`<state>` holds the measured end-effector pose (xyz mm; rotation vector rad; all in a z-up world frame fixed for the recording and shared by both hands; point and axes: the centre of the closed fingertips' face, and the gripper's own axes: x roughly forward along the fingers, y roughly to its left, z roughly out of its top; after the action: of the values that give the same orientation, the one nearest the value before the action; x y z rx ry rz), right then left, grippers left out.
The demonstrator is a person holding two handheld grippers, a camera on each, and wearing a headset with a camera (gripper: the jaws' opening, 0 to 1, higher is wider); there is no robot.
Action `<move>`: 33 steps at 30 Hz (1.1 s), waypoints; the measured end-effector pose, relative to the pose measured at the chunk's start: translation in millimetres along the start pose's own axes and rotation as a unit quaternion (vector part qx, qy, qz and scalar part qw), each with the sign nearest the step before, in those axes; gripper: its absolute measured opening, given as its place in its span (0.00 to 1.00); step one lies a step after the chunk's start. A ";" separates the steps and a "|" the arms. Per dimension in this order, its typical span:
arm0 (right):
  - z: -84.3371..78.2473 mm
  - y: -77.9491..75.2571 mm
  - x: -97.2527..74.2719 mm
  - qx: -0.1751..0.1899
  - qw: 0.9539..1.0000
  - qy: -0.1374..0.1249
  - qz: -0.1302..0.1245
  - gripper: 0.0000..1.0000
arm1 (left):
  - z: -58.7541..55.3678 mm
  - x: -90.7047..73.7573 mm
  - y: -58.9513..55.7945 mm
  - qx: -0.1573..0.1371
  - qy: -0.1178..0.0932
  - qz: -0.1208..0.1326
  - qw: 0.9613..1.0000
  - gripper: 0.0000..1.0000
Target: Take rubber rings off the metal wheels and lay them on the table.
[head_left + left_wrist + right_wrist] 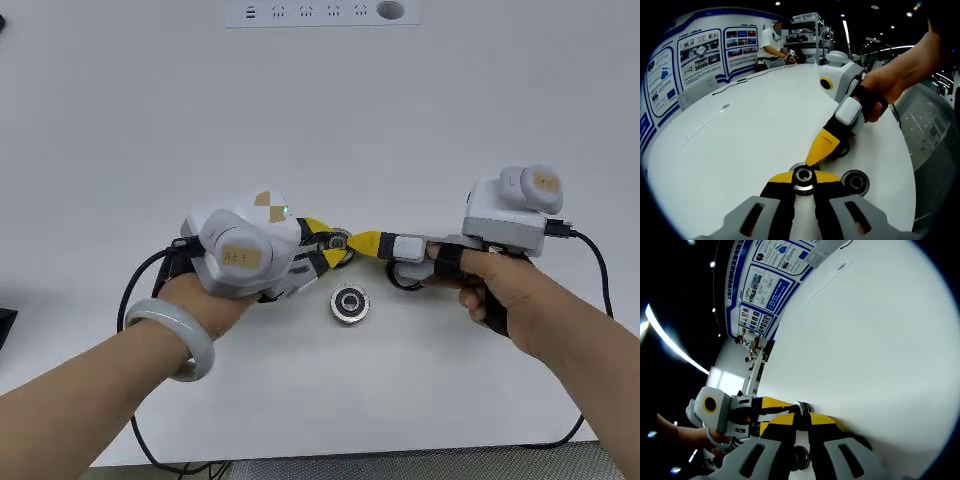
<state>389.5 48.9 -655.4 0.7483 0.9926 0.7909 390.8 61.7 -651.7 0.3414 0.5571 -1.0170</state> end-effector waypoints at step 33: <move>2.9 3.8 -2.1 -0.021 1.000 -0.001 0.002 0.02 | -0.3 0.7 -0.6 0.001 0.003 -0.002 1.000 0.13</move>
<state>390.6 48.6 -650.3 0.7149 0.9705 0.8116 390.5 61.1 -652.3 0.3445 0.5623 -1.0197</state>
